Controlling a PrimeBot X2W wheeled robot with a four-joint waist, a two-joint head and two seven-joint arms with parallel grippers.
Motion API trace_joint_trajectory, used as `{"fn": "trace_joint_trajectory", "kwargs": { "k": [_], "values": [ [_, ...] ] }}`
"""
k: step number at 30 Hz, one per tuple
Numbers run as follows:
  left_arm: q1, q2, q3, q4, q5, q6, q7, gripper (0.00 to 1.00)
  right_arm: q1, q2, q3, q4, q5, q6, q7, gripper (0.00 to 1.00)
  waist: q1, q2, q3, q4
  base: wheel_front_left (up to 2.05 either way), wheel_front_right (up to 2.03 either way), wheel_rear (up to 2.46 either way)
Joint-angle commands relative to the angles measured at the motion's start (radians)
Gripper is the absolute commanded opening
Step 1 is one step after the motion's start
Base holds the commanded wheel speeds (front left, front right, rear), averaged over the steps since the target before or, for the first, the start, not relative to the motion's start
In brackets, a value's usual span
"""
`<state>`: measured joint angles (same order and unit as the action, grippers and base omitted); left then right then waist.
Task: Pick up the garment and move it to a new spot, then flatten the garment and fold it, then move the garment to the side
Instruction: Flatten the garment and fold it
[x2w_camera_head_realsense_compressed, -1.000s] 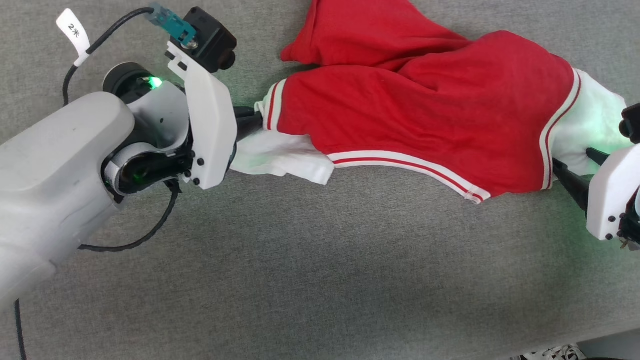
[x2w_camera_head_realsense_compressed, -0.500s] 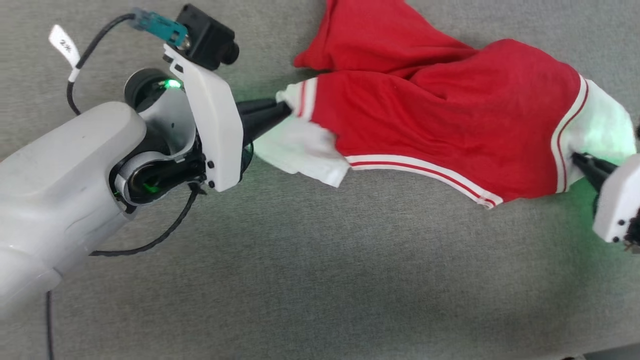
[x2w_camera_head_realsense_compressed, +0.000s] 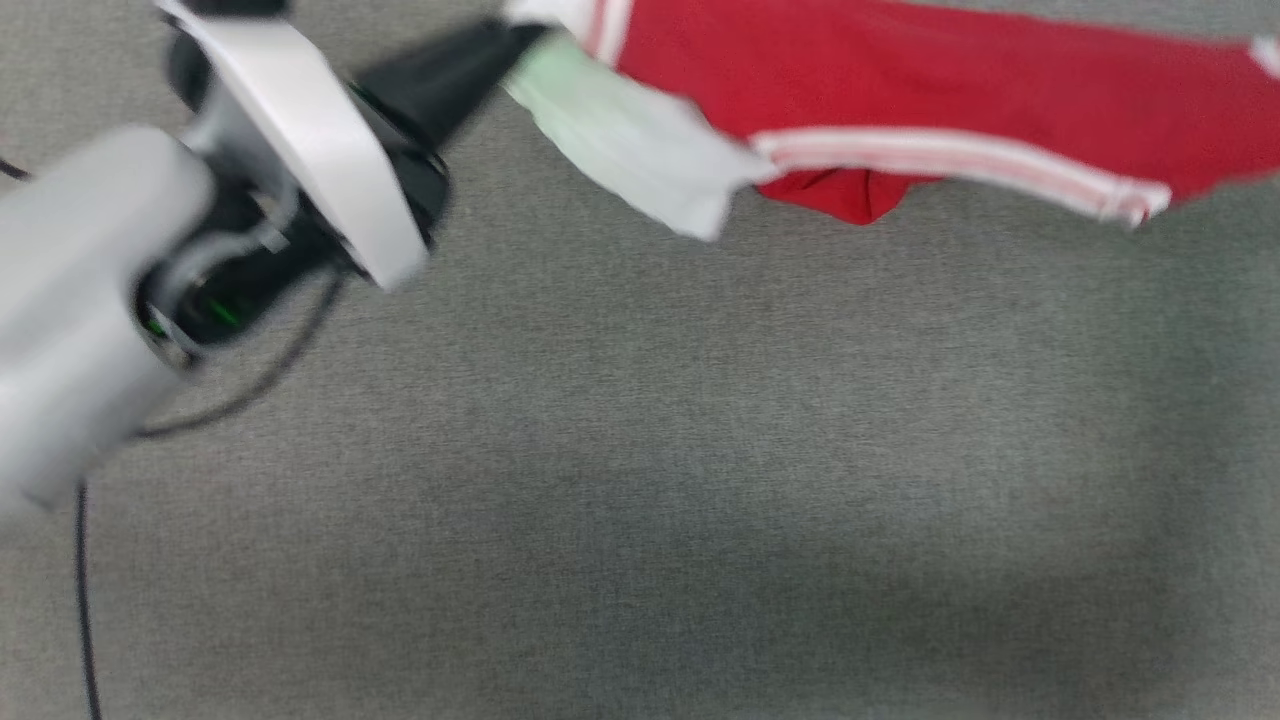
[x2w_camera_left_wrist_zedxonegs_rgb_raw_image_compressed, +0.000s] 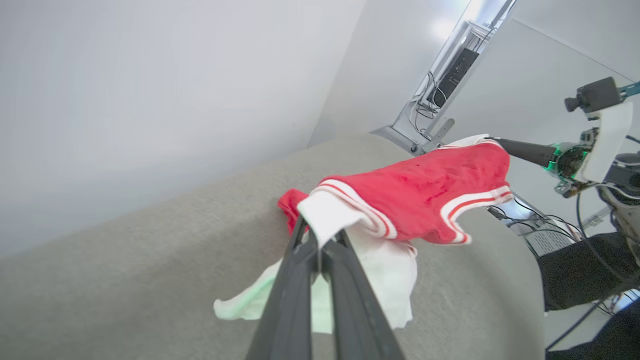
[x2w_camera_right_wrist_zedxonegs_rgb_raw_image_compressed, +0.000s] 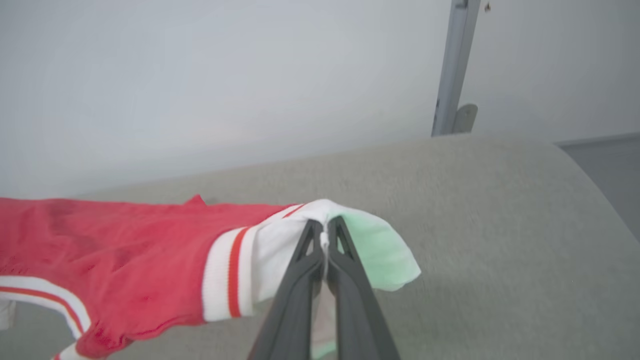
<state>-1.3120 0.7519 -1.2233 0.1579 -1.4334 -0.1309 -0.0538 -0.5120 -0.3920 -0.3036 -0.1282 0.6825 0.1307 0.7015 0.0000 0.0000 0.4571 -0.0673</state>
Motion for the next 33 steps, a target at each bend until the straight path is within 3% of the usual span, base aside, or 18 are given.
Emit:
{"fn": "trace_joint_trajectory", "kwargs": {
  "k": [1,10,16,20,25,27,33],
  "values": [
    [-0.033,0.009,0.013,0.047,0.016,0.001,-0.02,0.0,-0.061,0.015,-0.008,0.009,-0.012,0.0,-0.004,0.0,0.0,0.0,0.007,0.01,0.0,0.0,0.0],
    [-0.27,-0.098,0.057,0.487,0.094,0.01,-0.047,0.0,-0.585,0.2,-0.029,0.318,-0.183,0.0,-0.118,0.0,0.0,0.0,0.092,0.018,0.0,0.0,0.0],
    [-0.51,-0.184,0.12,0.74,0.144,0.042,-0.133,0.0,-0.959,0.266,-0.085,0.562,-0.338,0.0,-0.292,0.0,0.0,0.0,0.145,0.017,0.0,0.0,0.0],
    [-0.643,-0.228,0.174,0.84,0.17,0.06,-0.194,0.0,-1.141,0.28,-0.118,0.69,-0.403,0.0,-0.425,0.0,0.0,0.0,0.148,0.021,0.0,0.0,0.0],
    [-0.691,-0.263,0.245,0.879,0.154,0.045,-0.211,0.0,-1.23,0.268,-0.116,0.812,-0.427,0.0,-0.521,0.0,0.0,0.0,0.135,0.027,0.0,0.0,0.0],
    [-0.659,-0.281,0.229,0.89,0.173,0.026,-0.212,0.0,-1.233,0.257,-0.089,0.861,-0.431,0.0,-0.531,0.0,0.0,0.0,0.127,0.032,0.0,0.0,0.0],
    [-0.456,-0.295,0.207,0.848,0.106,0.001,-0.176,0.0,-1.076,0.209,0.037,0.925,-0.351,0.0,-0.498,0.0,0.0,0.0,0.105,0.041,0.0,0.0,0.0]
  ]
}}
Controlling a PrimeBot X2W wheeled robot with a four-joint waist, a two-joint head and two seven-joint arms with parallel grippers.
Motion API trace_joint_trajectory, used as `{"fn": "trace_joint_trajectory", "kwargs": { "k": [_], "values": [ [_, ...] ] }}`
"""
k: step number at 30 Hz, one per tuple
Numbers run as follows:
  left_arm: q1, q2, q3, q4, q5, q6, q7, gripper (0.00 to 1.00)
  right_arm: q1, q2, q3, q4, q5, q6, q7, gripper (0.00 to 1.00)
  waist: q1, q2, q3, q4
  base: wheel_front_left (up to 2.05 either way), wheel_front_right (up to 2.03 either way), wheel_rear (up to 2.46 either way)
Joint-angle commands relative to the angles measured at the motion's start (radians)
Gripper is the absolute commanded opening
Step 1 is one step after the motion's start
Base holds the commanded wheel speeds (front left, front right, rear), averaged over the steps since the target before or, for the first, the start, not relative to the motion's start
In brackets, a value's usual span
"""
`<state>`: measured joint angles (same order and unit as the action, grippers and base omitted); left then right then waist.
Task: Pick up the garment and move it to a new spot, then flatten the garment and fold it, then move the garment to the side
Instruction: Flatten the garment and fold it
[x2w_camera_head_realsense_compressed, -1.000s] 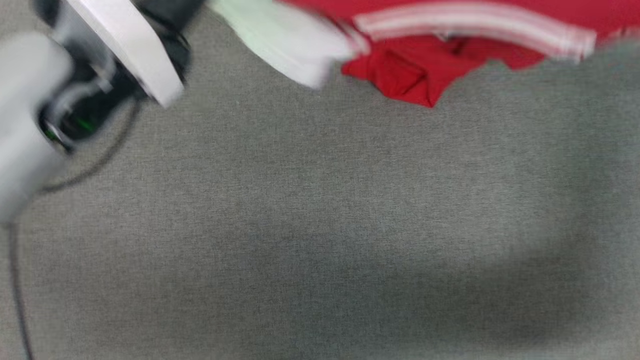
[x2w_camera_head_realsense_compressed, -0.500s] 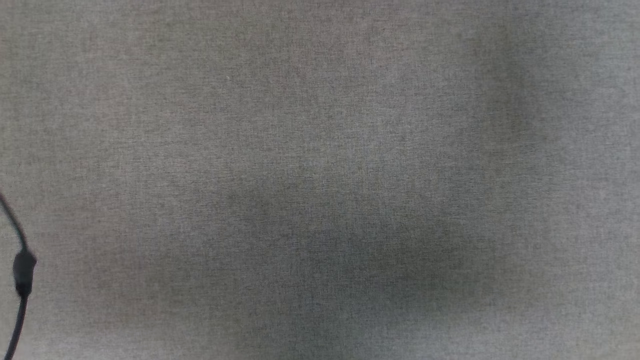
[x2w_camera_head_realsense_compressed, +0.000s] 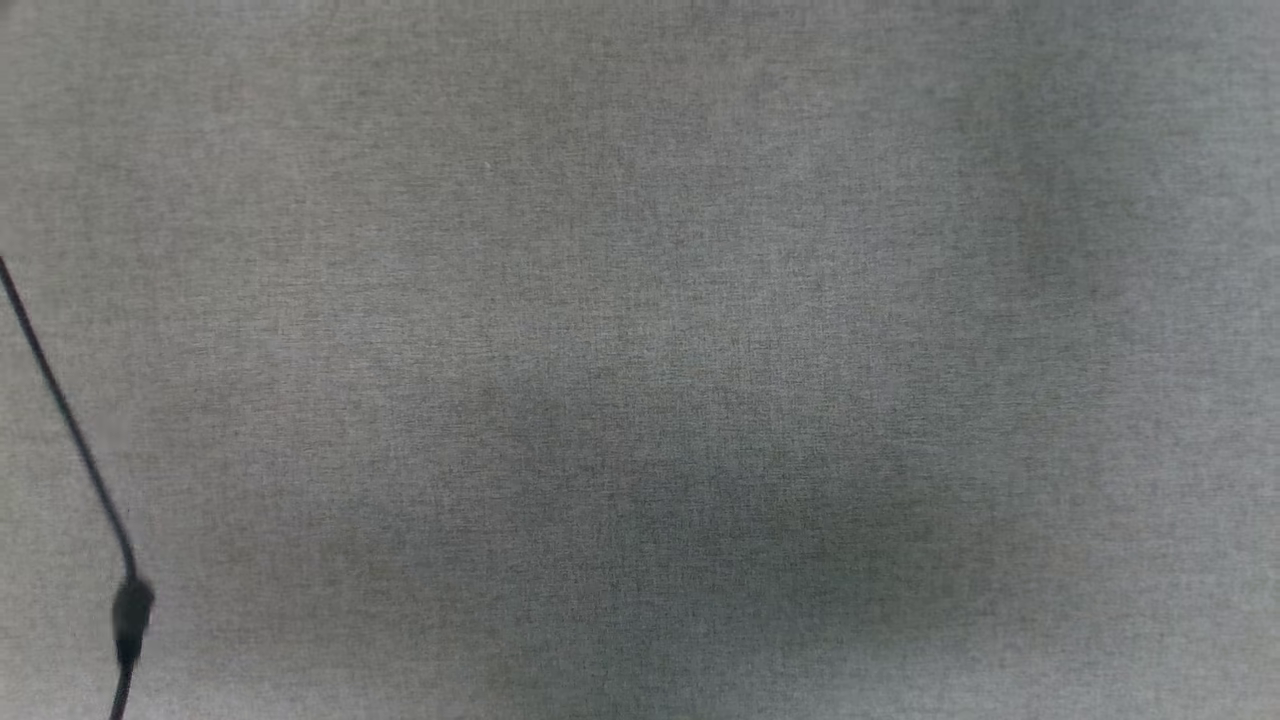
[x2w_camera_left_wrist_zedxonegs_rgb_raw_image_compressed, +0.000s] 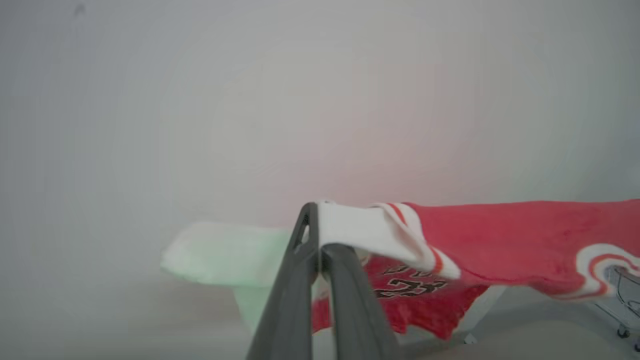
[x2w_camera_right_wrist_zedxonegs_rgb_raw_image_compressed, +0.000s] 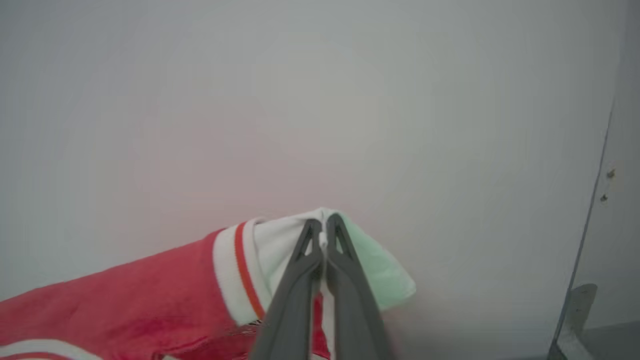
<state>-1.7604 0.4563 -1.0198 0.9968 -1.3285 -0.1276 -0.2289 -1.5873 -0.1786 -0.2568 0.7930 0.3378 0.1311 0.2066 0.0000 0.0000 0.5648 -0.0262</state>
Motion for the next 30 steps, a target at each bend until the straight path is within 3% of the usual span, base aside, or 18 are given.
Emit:
{"fn": "trace_joint_trajectory", "kwargs": {
  "k": [1,8,10,16,22,30],
  "values": [
    [0.045,0.014,-0.01,-0.023,-0.005,-0.003,-0.002,0.0,0.045,-0.017,0.014,-0.007,0.014,-0.001,0.007,0.0,0.0,0.0,-0.008,-0.002,0.0,0.0,0.0],
    [0.479,0.129,-0.005,-0.288,-0.082,-0.002,-0.038,0.0,0.478,-0.111,0.146,-0.21,0.221,-0.001,0.122,0.0,0.0,0.0,-0.075,0.006,0.0,0.0,0.0],
    [0.61,0.153,0.074,-0.374,-0.11,-0.002,-0.038,0.0,0.619,-0.146,0.155,-0.3,0.271,-0.001,0.16,0.0,0.0,0.0,-0.098,0.014,0.0,0.0,0.0],
    [1.012,0.179,0.232,-0.6,-0.048,-0.001,-0.039,0.0,1.017,-0.193,0.08,-0.589,0.371,-0.001,0.275,0.0,0.0,0.0,-0.155,0.035,0.0,0.0,0.0],
    [1.315,0.199,0.336,-0.789,-0.015,-0.001,-0.038,0.0,1.323,-0.169,-0.007,-0.829,0.384,-0.001,0.402,0.0,0.0,0.0,-0.193,0.046,0.0,0.0,0.0],
    [1.628,0.232,0.446,-1.006,0.022,-0.001,-0.038,0.0,1.6,-0.095,-0.074,-1.06,0.4,-0.001,0.54,0.0,0.0,0.0,-0.21,0.051,0.0,0.0,0.0]
  ]
}}
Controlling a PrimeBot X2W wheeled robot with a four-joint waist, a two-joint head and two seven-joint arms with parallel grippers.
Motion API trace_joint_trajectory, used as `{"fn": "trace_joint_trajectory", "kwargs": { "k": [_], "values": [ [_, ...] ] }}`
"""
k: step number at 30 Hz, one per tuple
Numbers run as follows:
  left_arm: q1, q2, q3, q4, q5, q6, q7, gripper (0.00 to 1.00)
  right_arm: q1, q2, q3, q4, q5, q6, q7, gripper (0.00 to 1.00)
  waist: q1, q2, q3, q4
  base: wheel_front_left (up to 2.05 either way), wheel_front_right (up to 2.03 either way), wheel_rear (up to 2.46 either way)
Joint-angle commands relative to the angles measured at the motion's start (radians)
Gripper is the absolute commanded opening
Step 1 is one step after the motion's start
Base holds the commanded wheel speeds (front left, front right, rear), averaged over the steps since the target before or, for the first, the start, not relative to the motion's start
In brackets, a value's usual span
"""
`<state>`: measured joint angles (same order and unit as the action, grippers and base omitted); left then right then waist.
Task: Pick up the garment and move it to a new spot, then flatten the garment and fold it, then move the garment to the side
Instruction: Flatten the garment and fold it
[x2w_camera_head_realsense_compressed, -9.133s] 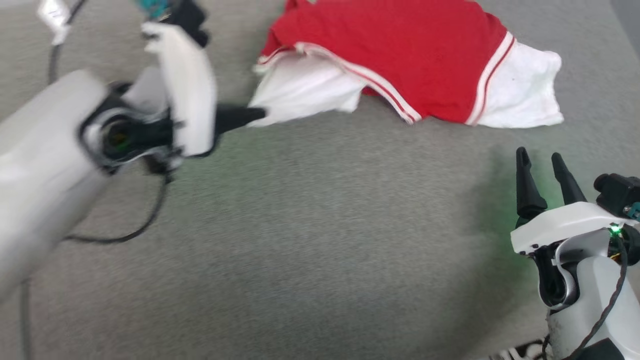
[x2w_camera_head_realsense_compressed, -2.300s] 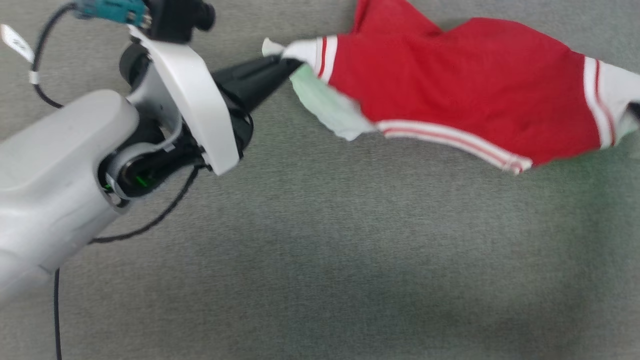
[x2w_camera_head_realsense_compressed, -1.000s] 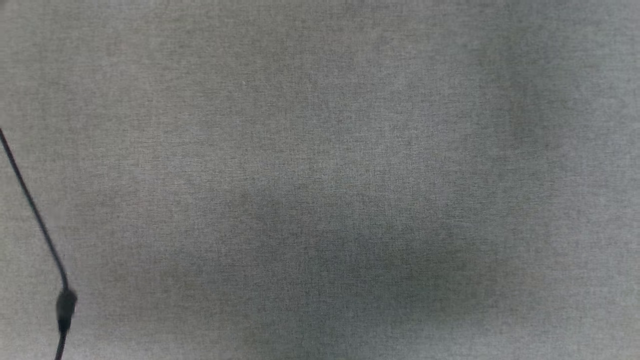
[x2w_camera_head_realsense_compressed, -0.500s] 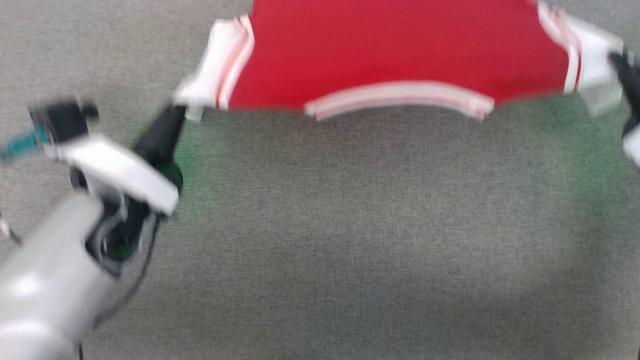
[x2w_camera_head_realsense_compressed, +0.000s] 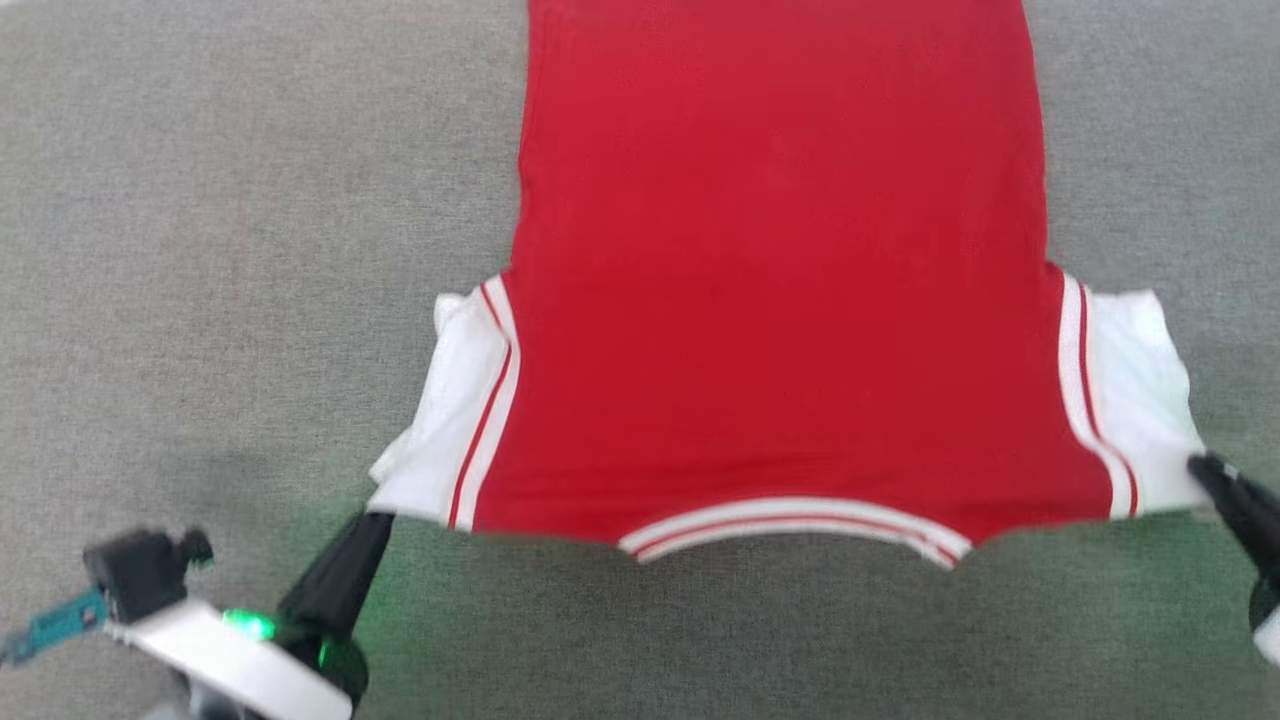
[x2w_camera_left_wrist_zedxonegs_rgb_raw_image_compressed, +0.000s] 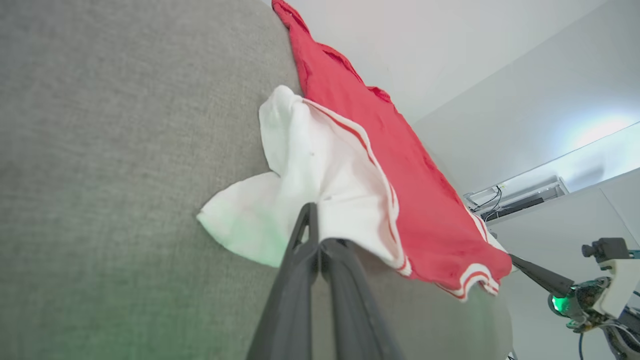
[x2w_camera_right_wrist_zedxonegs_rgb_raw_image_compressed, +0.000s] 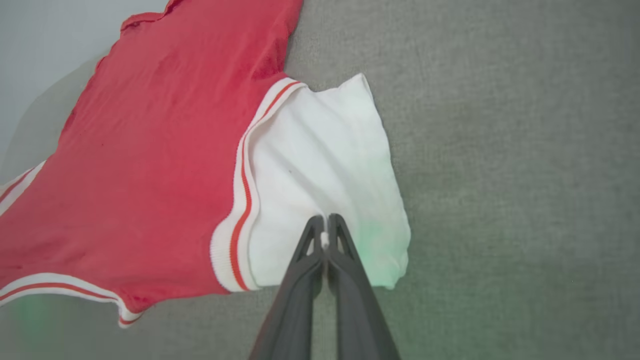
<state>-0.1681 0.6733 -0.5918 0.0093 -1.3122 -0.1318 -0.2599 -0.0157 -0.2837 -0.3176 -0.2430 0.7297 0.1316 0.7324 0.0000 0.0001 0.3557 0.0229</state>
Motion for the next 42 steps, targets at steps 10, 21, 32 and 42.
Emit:
{"fn": "trace_joint_trajectory", "kwargs": {
  "k": [10,21,32,42],
  "values": [
    [0.235,0.037,0.072,-0.161,0.051,0.003,-0.007,0.0,0.179,0.072,-0.091,-0.15,0.027,-0.001,0.084,0.0,0.0,-0.0001,-0.003,0.011,0.0,0.0,0.0],
    [0.09,-0.067,-0.057,0.015,0.032,0.003,0.034,0.0,0.11,0.036,0.017,0.08,-0.064,-0.001,0.05,0.0,0.0,-0.0001,-0.036,0.033,0.0,0.0,0.0],
    [0.025,-0.105,-0.182,0.13,0.007,0.003,0.011,0.0,0.135,-0.015,0.043,0.104,-0.086,-0.001,-0.015,1.0,0.0,-0.0001,-0.111,0.081,0.0,0.0,0.0],
    [-0.065,-0.151,-0.272,0.157,0.02,0.003,-0.003,0.0,-0.093,-0.099,-0.062,0.027,-0.111,-0.001,0.099,1.0,0.0,-0.0001,-0.142,0.179,0.0,0.0,0.0]
  ]
}}
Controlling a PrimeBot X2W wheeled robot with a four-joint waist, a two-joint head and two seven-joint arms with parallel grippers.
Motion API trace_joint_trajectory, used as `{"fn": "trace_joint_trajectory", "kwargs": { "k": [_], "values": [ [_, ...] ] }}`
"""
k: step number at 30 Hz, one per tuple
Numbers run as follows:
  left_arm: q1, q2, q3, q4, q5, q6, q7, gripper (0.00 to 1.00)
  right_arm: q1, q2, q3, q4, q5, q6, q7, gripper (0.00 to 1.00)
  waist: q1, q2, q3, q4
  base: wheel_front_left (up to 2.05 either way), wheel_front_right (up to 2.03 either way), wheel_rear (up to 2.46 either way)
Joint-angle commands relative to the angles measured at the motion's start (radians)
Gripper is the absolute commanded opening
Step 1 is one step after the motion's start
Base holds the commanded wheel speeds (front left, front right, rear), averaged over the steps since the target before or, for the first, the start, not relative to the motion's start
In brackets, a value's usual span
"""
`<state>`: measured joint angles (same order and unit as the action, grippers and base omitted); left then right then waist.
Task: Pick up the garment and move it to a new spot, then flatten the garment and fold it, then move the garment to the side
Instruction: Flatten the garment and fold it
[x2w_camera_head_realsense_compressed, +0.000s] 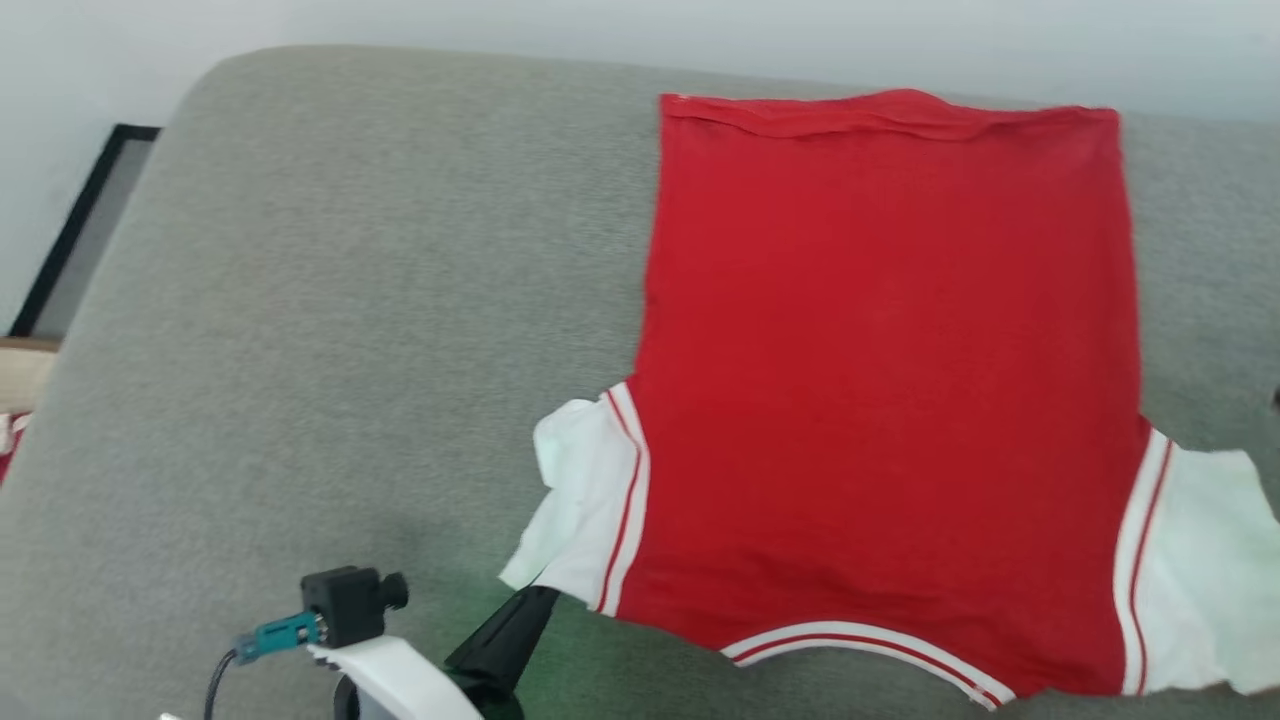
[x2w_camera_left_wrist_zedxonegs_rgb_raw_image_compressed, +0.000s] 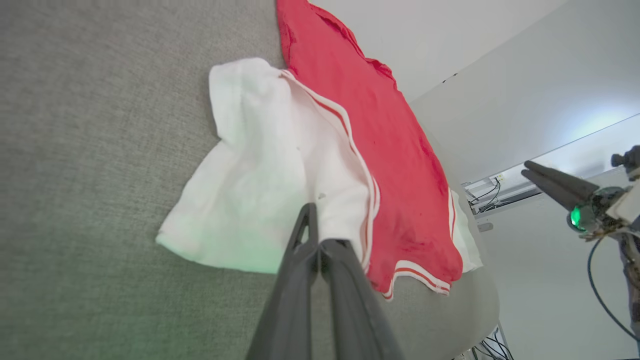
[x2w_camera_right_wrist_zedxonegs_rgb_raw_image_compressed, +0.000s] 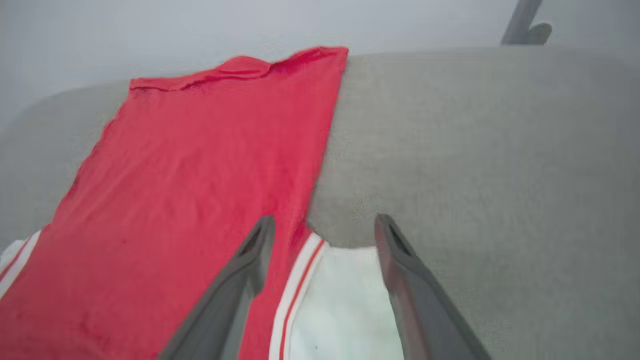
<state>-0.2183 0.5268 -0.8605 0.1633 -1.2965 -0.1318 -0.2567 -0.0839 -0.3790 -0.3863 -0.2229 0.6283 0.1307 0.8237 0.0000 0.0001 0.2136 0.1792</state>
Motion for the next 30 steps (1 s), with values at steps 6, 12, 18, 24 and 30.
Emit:
{"fn": "trace_joint_trajectory", "kwargs": {
  "k": [6,12,18,24,30],
  "values": [
    [-0.083,-0.031,-0.058,0.0,0.008,0.003,-0.007,0.0,-0.259,-0.066,0.054,0.159,-0.072,0.0,0.035,1.0,0.0,-0.0001,0.037,0.097,0.0,0.0,0.0],
    [-0.166,-0.074,-0.117,-0.012,0.003,0.003,-0.01,0.0,-0.511,-0.168,0.145,0.387,-0.229,0.0,0.039,1.0,0.0,-0.0001,0.109,0.19,0.0,0.0,0.0],
    [-0.212,-0.103,-0.139,-0.034,0.006,0.003,-0.009,0.0,-0.739,-0.235,0.151,0.643,-0.357,0.0,0.056,1.0,0.0,-0.0001,0.179,0.262,0.0,0.0,0.0],
    [-0.246,-0.112,-0.16,-0.058,0.012,0.003,-0.01,0.0,-0.91,-0.295,0.135,0.798,-0.473,0.0,0.101,1.0,0.0,-0.0001,0.253,0.312,0.0,0.0,0.0],
    [-0.281,-0.115,-0.172,-0.086,0.021,0.003,-0.01,0.0,-1.017,-0.297,0.1,0.892,-0.53,0.0,0.209,1.0,0.0,-0.0001,0.331,0.329,0.0,0.0,0.0]
  ]
}}
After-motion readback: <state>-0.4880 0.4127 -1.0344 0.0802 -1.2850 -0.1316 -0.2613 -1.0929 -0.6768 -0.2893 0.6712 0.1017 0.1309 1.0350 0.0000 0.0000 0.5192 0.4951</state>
